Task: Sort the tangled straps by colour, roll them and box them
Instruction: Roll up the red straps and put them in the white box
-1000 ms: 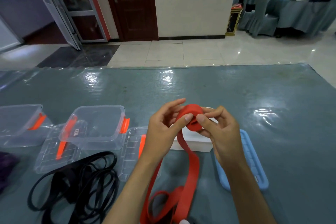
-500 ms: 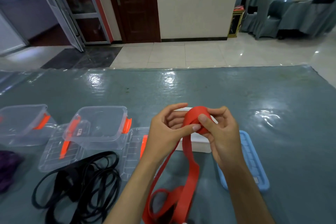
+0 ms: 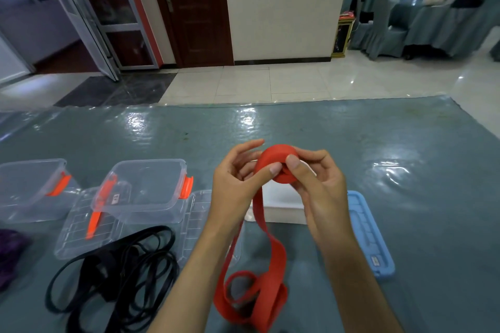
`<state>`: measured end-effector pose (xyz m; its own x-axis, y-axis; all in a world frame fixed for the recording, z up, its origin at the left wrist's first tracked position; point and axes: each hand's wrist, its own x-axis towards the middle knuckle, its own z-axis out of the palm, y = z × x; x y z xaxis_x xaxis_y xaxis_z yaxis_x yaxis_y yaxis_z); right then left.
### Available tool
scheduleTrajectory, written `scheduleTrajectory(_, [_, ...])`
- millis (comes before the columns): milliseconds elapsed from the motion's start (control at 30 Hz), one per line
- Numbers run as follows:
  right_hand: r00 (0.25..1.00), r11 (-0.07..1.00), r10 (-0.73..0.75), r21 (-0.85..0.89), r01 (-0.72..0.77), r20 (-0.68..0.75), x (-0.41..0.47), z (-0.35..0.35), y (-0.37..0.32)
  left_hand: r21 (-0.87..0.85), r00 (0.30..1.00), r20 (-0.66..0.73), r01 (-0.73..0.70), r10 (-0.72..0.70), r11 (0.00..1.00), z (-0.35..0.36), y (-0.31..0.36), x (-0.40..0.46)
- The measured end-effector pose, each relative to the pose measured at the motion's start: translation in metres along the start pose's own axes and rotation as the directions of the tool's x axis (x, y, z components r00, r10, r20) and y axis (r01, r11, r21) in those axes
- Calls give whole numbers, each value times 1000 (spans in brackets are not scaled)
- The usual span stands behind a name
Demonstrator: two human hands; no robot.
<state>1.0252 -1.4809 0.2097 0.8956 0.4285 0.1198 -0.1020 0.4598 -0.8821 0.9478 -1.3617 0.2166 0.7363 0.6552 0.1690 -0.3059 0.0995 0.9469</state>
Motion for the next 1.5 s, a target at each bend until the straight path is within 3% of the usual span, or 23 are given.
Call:
scheduleTrajectory(133, [993,991,51,-125,-37,108,-4,-16,-2,24,999,-16,-30,31,999,-6,2,0])
scheduleTrajectory(233, [990,984,-24,-172,48,138,-3,-20,-6,87,998,38,-47,44,995,-9,1,-3])
scheduleTrajectory(333, [989,992,-81,-87,93,127,-3,-16,-4,150,988,153,-44,21,988,-13,1,-5])
scheduleTrajectory(400, [988,997,-58,-49,66,146,-4,-14,-2,143,987,156,-55,32,988,-16,3,-4])
scheduleTrajectory(500, [985,990,-5,-139,29,171,1,-19,-1,130,986,153,-81,61,988,-19,5,-1])
scheduleTrajectory(633, [987,977,23,-214,12,159,2,-23,-5,136,991,128,-57,40,989,-16,2,-2])
scheduleTrajectory(800, [991,992,-79,-92,89,106,0,-15,0,196,981,181,-107,71,975,-13,-1,3])
scheduleTrajectory(900, [992,998,-26,-47,32,120,6,-19,2,221,974,185,-172,132,960,-12,-1,7])
scheduleTrajectory(1000, [992,991,0,-136,17,126,17,-29,-8,193,985,136,-132,107,972,-9,-5,5])
scheduleTrajectory(1100, [985,961,-61,-257,101,160,23,-30,-10,180,987,129,-119,96,976,-12,-13,9])
scheduleTrajectory(1233, [982,970,-152,-173,170,115,26,-18,2,203,979,198,-90,50,975,-17,-11,19])
scheduleTrajectory(1367, [993,999,-17,-47,22,120,28,-12,11,197,986,143,-109,82,974,-16,-11,26])
scheduleTrajectory(1500, [992,977,61,-209,-36,113,37,-20,14,211,992,40,-126,120,969,-18,-15,30])
